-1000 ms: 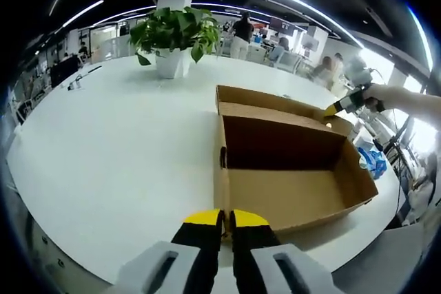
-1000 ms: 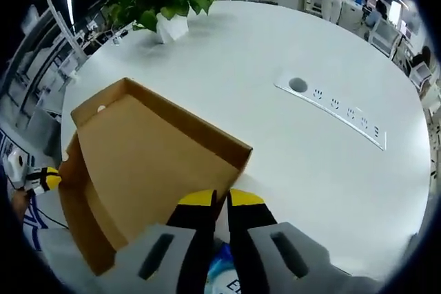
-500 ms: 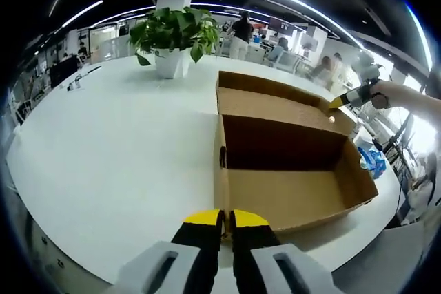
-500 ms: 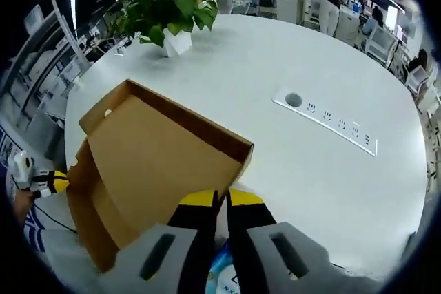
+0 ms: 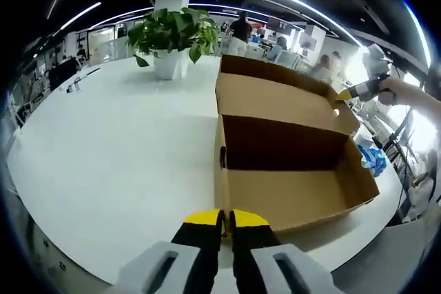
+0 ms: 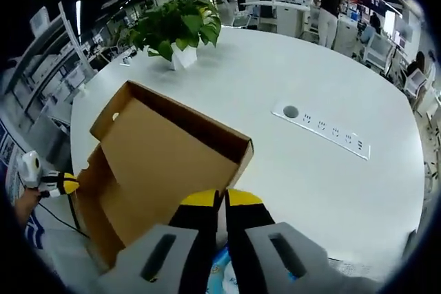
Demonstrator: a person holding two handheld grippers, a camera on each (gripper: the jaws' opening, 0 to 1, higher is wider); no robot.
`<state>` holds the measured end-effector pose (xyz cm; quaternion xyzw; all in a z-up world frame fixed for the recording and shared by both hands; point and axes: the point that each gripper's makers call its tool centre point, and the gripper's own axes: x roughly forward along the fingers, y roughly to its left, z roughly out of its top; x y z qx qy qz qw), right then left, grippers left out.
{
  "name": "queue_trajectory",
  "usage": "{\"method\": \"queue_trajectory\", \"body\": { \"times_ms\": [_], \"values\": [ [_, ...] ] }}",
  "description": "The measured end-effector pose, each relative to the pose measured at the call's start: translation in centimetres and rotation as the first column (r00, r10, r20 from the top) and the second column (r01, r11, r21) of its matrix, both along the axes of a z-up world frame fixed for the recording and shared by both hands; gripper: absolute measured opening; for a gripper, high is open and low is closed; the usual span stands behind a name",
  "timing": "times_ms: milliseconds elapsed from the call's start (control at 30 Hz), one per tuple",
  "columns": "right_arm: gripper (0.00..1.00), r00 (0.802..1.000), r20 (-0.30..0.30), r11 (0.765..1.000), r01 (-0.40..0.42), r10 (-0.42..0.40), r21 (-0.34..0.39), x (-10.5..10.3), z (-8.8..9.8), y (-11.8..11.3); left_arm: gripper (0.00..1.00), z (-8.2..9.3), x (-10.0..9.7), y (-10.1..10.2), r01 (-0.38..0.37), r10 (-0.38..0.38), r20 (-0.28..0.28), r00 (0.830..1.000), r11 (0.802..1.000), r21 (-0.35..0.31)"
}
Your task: Operate the shoe box by opening the lid, removing the specified soft item, and placing it in the target area until the item is outside and the box remains undamaged.
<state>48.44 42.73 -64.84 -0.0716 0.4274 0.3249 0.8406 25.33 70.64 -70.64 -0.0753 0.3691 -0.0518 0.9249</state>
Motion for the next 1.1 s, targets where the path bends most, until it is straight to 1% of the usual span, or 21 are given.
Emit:
{"method": "queue_trajectory", "body": {
  "times_ms": [367, 467, 800, 1100],
  "values": [
    [0.01, 0.998, 0.061, 0.999, -0.021, 0.019, 0.028, -2.0, 2.7, 0.1, 0.04, 0.1, 0.0, -0.1, 0.004, -0.004, 0.004, 1.000, 1.000, -0.004],
    [0.00, 0.997, 0.072, 0.999, -0.020, 0.017, 0.038, -2.3, 3.0, 0.1, 0.04, 0.1, 0.0, -0.1, 0.005, -0.005, 0.004, 1.000, 1.000, -0.002],
    [0.00, 0.992, 0.121, 0.997, -0.029, 0.019, 0.076, -4.5, 4.5, -0.1, 0.04, 0.2, -0.1, -0.3, 0.014, -0.014, 0.002, 1.000, 1.000, 0.011],
    [0.00, 0.985, 0.171, 0.996, -0.046, 0.032, 0.076, -6.7, 5.2, -0.3, 0.04, 0.3, -0.1, -0.4, 0.024, -0.024, 0.001, 1.000, 1.000, 0.017]
  ]
}}
